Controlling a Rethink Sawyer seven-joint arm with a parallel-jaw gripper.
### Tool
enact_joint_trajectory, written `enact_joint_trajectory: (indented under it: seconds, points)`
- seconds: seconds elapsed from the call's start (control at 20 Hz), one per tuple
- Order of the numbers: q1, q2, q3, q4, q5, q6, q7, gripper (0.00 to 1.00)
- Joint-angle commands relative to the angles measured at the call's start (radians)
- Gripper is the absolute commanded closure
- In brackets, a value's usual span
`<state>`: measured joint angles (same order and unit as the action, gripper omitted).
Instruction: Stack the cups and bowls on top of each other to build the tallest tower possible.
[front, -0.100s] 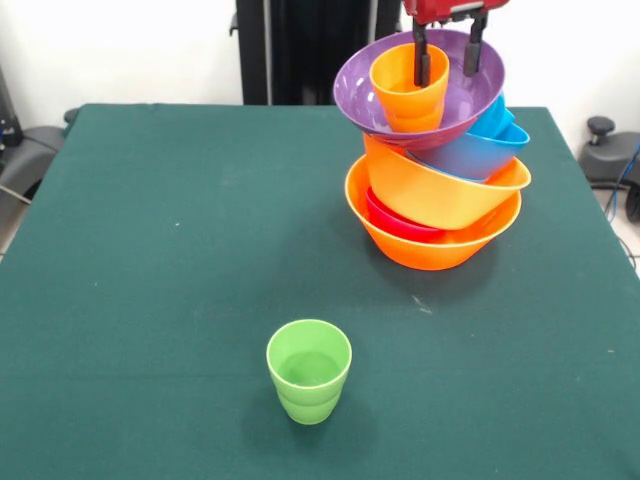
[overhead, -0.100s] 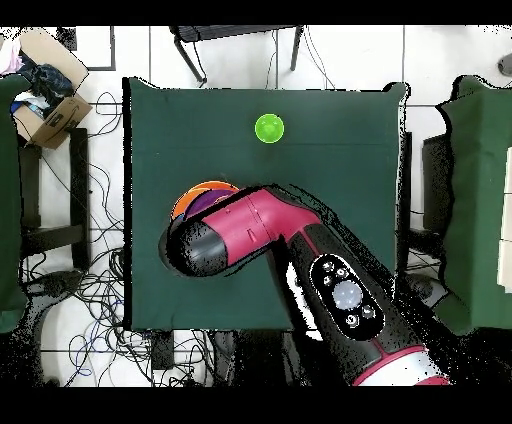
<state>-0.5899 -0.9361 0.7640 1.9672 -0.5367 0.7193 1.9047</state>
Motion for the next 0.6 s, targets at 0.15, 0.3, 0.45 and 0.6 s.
enact_joint_trajectory:
  seconds: [0.15,0.3,0.45,0.6]
  points:
    - [0.005,0.003,-0.011,0.046,0.021,0.079,-0.062,0.00]
    - [-0.009,-0.039,0.005,0.056,0.046,0.112,-0.090,0.00]
    - [-0.044,-0.106,0.048,0.076,0.120,0.163,-0.136,0.00]
    - [-0.101,-0.199,0.118,0.065,0.230,0.247,-0.218,0.00]
